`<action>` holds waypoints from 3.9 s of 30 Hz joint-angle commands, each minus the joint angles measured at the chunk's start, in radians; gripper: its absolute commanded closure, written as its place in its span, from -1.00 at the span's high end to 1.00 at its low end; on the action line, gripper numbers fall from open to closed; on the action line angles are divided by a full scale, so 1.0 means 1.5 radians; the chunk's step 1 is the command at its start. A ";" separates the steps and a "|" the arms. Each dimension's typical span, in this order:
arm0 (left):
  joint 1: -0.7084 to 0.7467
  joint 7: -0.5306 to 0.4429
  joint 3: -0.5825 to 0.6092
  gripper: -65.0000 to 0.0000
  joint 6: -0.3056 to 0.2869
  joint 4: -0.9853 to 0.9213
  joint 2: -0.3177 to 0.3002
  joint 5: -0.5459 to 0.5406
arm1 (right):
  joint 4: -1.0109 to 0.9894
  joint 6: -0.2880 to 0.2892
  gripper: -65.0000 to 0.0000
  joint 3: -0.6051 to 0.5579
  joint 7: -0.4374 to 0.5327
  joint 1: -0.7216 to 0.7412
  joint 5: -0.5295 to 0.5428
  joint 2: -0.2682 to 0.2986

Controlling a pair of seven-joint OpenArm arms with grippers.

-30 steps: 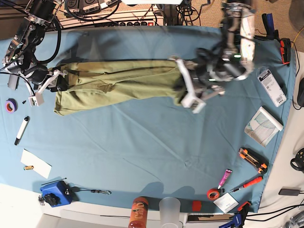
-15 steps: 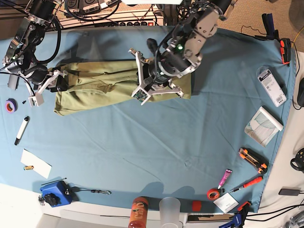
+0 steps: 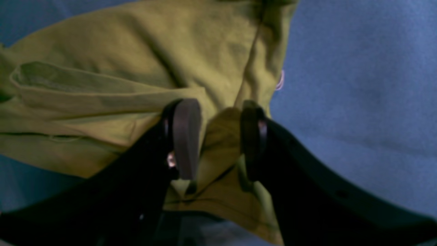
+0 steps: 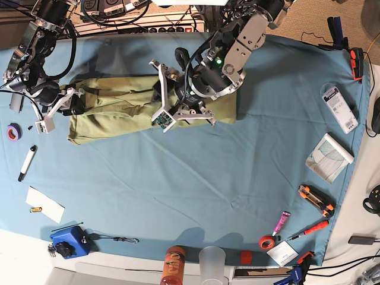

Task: Layout the t-shirt on the table in an organized manner, then fold the t-shirt properly
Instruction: 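Carry the left gripper's end of the strip toward the right gripper, folding it over, then release the left gripper and regrasp the strip end with the right gripper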

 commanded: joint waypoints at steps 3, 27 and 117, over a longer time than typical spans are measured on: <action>-0.009 0.008 0.001 -0.13 -0.002 0.070 0.009 -0.018 | 0.012 -0.001 -0.33 0.005 0.017 0.008 0.009 0.015; 0.094 -0.034 0.000 -0.77 0.131 0.009 -0.083 0.164 | 0.012 0.002 -0.33 0.006 0.004 0.009 0.091 0.015; 0.112 0.050 0.000 -0.77 0.138 0.176 -0.084 0.187 | -0.160 -0.014 -1.00 0.019 -0.027 0.203 -0.106 0.104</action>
